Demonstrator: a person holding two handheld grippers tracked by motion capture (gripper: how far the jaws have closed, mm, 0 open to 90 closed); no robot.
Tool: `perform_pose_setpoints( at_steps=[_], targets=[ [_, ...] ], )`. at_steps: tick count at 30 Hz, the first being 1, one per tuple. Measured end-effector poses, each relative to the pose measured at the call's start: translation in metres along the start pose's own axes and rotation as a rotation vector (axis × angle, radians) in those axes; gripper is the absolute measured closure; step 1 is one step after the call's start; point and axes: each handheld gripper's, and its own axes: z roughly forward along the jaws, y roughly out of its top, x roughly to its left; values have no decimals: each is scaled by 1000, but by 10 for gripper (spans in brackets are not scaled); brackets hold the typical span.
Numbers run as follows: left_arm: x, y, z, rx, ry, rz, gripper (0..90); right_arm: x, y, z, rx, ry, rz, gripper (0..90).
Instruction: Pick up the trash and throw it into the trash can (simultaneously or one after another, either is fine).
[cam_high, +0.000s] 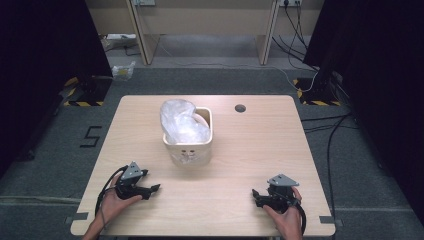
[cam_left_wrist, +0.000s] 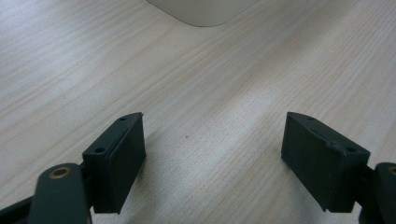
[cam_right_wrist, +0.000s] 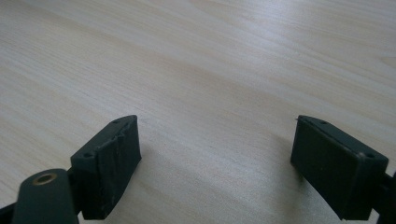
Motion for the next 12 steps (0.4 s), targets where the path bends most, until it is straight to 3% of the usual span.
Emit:
perform_pose_setpoints(
  at_steps=[12],
  targets=[
    [0, 0, 0, 0, 0, 0, 207, 0, 0, 1, 0, 5, 0, 146]
  ],
)
